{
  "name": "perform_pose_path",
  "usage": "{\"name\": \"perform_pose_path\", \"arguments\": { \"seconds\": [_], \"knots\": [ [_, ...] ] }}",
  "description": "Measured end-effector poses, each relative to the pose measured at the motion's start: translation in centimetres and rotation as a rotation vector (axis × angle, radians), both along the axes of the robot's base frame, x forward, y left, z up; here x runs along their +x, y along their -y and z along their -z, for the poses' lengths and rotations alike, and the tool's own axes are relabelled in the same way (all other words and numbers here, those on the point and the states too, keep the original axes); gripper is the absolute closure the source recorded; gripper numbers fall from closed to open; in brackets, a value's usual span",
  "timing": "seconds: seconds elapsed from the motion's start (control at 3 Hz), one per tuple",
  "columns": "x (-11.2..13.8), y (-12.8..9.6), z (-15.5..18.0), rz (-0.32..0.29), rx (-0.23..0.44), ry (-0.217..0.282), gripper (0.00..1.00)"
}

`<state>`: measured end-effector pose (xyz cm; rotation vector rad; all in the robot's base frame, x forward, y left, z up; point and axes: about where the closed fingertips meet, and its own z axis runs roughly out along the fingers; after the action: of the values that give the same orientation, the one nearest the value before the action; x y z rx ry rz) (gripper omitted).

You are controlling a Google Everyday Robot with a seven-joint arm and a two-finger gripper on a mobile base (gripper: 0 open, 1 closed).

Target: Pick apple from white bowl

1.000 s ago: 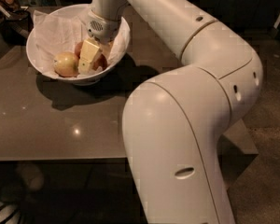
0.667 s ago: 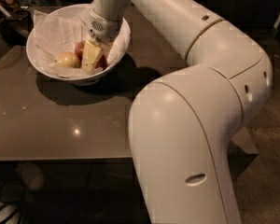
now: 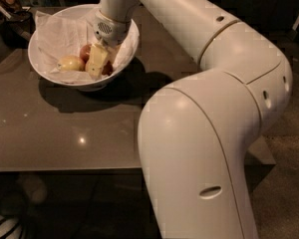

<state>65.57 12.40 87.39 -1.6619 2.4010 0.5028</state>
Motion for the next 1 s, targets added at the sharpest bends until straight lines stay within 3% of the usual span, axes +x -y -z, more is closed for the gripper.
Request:
{"name": "perform_pose_path", "arguments": {
  "seconds": [0.33, 0.67, 1.0],
  "knots": [
    [0.0, 0.0, 0.0, 0.000, 0.000, 0.000, 1.00],
    [0.0, 0.0, 0.0, 0.000, 0.000, 0.000, 1.00],
    [-0.2, 0.0, -1.1, -0.010, -0.001, 0.031, 1.00]
  ]
}}
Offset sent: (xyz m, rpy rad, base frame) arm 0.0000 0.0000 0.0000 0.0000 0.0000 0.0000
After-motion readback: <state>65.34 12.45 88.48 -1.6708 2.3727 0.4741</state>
